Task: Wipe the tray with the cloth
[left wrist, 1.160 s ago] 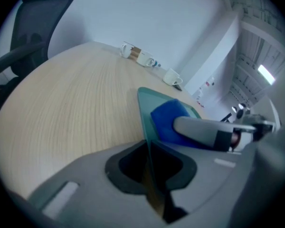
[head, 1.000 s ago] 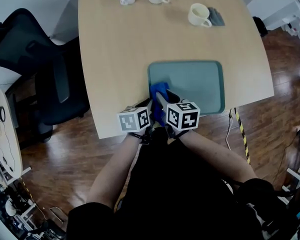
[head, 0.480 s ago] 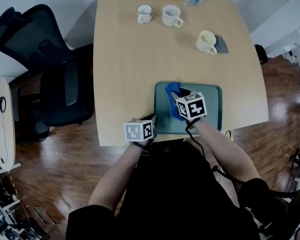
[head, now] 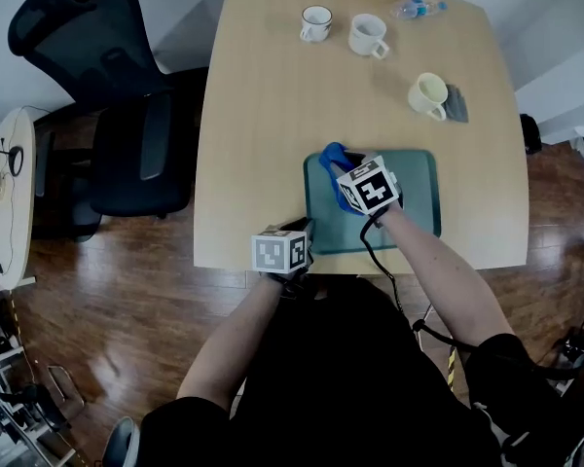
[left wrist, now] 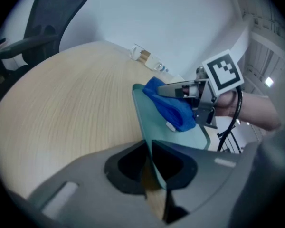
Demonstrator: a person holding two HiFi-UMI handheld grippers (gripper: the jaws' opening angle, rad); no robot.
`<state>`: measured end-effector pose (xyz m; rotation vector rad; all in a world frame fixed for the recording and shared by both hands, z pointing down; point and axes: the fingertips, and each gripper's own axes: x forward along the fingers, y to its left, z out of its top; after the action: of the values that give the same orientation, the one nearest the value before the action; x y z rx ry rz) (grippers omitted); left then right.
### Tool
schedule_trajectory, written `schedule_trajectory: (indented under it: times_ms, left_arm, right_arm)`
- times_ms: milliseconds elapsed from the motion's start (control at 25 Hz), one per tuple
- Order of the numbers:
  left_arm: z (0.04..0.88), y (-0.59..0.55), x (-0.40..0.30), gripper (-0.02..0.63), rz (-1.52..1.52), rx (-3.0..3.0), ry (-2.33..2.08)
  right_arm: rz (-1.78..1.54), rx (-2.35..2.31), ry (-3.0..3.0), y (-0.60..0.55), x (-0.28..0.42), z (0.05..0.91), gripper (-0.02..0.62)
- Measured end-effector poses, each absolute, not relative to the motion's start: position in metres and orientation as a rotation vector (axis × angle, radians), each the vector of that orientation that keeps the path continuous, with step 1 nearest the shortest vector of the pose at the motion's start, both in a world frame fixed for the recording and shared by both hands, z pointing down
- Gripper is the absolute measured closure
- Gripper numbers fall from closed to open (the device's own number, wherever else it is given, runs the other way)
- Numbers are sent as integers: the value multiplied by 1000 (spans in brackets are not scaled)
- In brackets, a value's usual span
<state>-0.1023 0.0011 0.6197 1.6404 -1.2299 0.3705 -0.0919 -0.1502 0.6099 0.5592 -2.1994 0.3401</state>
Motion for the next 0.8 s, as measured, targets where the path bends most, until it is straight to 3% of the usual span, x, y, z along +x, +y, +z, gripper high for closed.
schedule_trajectory:
  times_ms: [240, 800]
  left_arm:
    - [620, 1, -109, 565, 372, 1621, -1271]
    - [618, 3, -114, 566, 389, 1595, -1357]
  right_arm:
    - [-107, 9, -2238, -88, -118, 596, 482]
    - [-499, -547, -2227, 68, -50, 599, 482]
